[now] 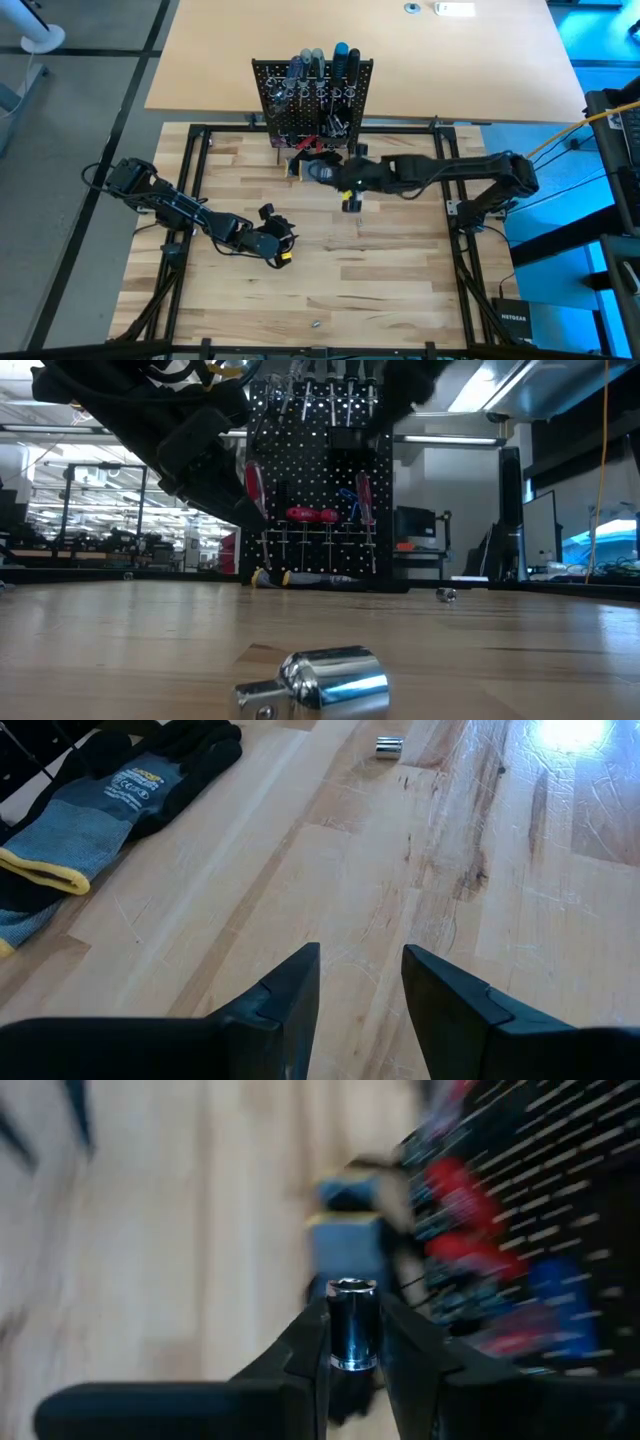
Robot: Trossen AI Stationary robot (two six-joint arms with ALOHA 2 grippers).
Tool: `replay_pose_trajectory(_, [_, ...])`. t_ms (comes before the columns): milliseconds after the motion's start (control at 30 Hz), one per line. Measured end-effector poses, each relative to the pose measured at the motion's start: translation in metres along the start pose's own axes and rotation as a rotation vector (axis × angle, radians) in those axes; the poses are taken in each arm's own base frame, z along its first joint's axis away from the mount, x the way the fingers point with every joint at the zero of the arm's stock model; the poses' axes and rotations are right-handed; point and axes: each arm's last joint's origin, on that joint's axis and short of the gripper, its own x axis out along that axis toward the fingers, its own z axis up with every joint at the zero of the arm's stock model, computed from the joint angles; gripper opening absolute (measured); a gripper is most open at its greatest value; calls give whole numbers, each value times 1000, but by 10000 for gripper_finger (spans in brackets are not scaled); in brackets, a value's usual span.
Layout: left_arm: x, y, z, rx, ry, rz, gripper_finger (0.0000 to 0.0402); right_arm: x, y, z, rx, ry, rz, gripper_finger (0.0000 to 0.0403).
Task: Hang tools onto peg board
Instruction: Put the socket into the pegboard bin
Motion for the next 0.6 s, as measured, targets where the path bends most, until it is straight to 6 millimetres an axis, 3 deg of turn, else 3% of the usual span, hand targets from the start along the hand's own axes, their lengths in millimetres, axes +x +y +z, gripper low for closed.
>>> replay_pose_trajectory(333, [0,0,0,0,0,0,134,-41,-38,44,-5,-208,-275,78])
replay_pose_trajectory(600, [0,0,0,0,0,0,134,-33,-77,38,77,-182,-390,78])
